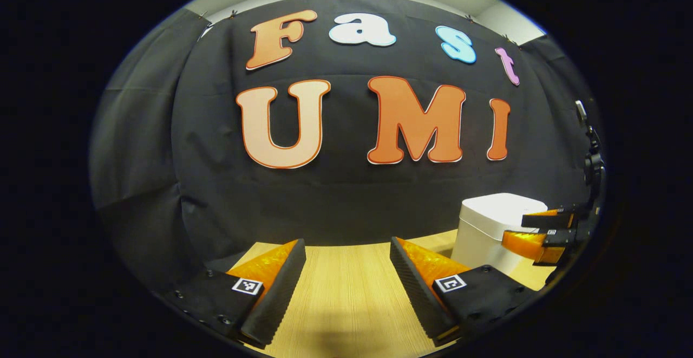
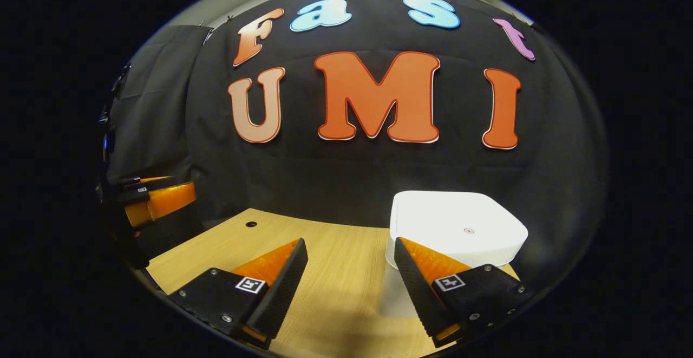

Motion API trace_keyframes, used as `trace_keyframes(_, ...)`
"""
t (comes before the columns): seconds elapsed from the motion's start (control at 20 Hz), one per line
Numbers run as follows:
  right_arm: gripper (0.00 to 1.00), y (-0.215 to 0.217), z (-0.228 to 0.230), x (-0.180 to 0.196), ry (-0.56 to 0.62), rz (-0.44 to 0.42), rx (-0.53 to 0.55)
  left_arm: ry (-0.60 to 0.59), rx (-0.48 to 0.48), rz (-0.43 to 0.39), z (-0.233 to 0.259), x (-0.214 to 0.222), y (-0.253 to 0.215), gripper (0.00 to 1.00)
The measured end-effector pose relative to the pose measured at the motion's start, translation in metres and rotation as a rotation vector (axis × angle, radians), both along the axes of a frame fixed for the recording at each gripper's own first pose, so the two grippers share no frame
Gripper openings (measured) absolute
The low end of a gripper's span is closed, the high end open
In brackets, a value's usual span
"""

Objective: Press the lid of the desktop garbage bin to open it, pick up the crumpled paper on the desktop and throw it into the bin, then pick up the pop can on the desktop and drop it into the bin, and finally close the garbage bin lid.

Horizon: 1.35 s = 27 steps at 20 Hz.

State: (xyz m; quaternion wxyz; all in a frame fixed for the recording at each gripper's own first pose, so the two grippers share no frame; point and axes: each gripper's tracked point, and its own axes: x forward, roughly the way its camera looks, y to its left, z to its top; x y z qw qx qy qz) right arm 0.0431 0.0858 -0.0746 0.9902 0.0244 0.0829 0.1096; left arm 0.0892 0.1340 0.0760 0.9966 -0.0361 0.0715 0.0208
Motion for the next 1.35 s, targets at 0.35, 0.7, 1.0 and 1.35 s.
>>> trace_keyframes(0.35,0.97,-0.001,0.006,-0.001,-0.046,-0.026,-0.01,-0.021,-0.015,0.049,0.002,0.0,0.006,0.99)
trace_keyframes(0.7,0.97,-0.001,0.002,0.001,-0.039,-0.027,-0.007,-0.039,0.01,0.052,0.007,0.002,0.002,1.0)
trace_keyframes(1.0,0.97,-0.006,0.003,0.004,-0.034,-0.036,-0.003,-0.046,0.038,0.038,0.009,0.005,-0.006,1.0)
trace_keyframes(1.35,0.97,-0.007,0.003,0.009,-0.032,-0.037,0.004,-0.049,0.064,0.046,0.011,0.01,-0.004,1.0)
